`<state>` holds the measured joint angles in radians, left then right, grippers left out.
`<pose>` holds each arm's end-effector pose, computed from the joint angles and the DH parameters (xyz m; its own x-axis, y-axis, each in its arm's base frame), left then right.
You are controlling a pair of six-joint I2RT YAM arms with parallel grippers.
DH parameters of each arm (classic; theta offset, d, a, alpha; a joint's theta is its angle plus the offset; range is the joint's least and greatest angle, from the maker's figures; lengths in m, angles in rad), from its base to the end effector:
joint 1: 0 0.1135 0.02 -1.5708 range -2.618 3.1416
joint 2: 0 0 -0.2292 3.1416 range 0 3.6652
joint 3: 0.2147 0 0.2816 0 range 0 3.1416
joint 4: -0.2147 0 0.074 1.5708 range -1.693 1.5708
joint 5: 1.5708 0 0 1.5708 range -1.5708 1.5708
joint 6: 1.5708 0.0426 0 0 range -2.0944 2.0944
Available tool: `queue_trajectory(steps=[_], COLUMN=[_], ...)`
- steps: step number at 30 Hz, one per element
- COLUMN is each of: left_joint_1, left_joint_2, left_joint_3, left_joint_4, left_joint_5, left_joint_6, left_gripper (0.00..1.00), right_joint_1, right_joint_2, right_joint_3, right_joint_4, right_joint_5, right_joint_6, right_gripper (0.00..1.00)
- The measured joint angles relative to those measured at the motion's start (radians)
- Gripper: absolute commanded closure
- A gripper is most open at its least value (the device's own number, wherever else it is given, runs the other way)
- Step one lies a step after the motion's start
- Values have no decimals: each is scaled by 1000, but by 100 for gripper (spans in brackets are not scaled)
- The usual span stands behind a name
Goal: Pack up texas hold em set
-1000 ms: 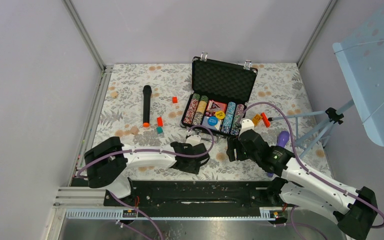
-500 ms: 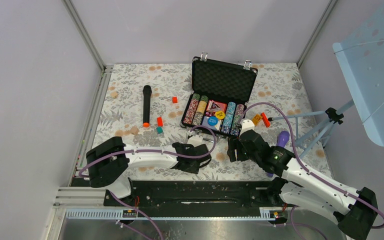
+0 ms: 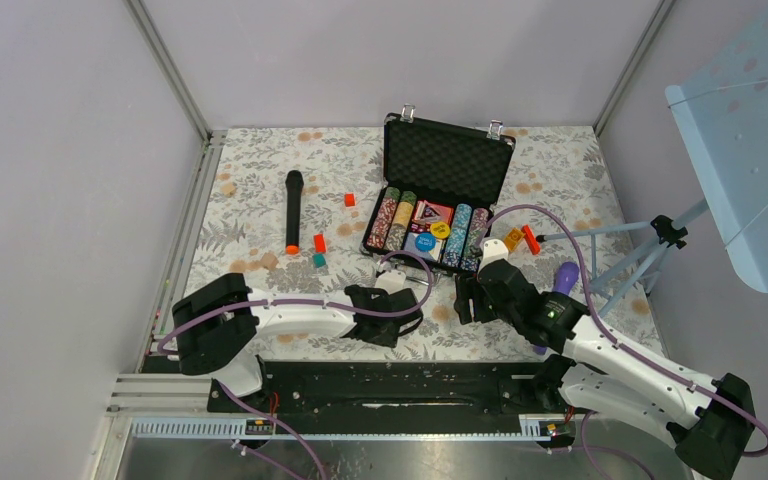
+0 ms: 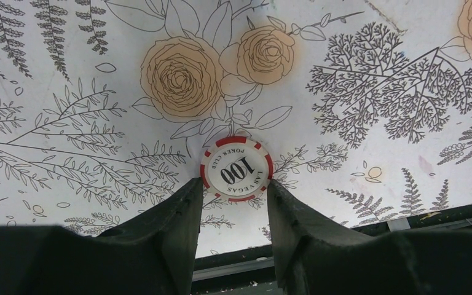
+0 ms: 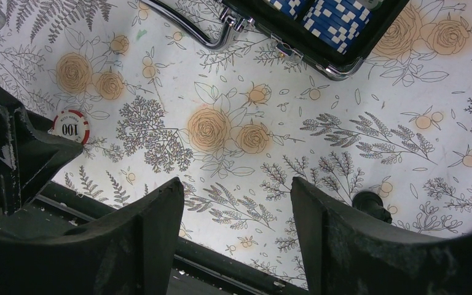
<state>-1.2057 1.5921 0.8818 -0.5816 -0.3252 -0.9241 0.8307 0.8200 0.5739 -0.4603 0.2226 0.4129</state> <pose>0.1213 -0.2792 0.0988 -0.8882 0.2055 -0.4110 0.2405 0.9700 -0.0346 0.1641 0.1657 0.1972 -0.6445 -0.1253 -0.7543 -0.3803 0.9084 0.1740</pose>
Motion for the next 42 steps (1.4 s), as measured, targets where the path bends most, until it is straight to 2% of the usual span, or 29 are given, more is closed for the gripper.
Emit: queue_trajectory(steps=[18, 25, 29, 35, 42], left_joint_1=[0, 0, 0, 16, 56], left_joint_2=[-33, -45, -45, -29, 0], left_joint_3=[36, 40, 40, 34, -2], left_joint_4=[-56, -58, -53, -27, 16], left_joint_5=[-23, -28, -29, -27, -18], left_joint_6=[10, 11, 10, 11, 19], left_gripper=[56, 40, 37, 38, 44], right_joint_1=[0, -1, -1, -1, -1], right_joint_2=[24, 98, 116, 116, 116], right_joint_3=[0, 0, 0, 0, 0], right_joint_4=[4, 29, 29, 32, 32], right_joint_5=[-8, -63, -86, -94, -104], right_joint_6=[5, 27, 32, 34, 34], right_gripper=[29, 29, 29, 29, 29])
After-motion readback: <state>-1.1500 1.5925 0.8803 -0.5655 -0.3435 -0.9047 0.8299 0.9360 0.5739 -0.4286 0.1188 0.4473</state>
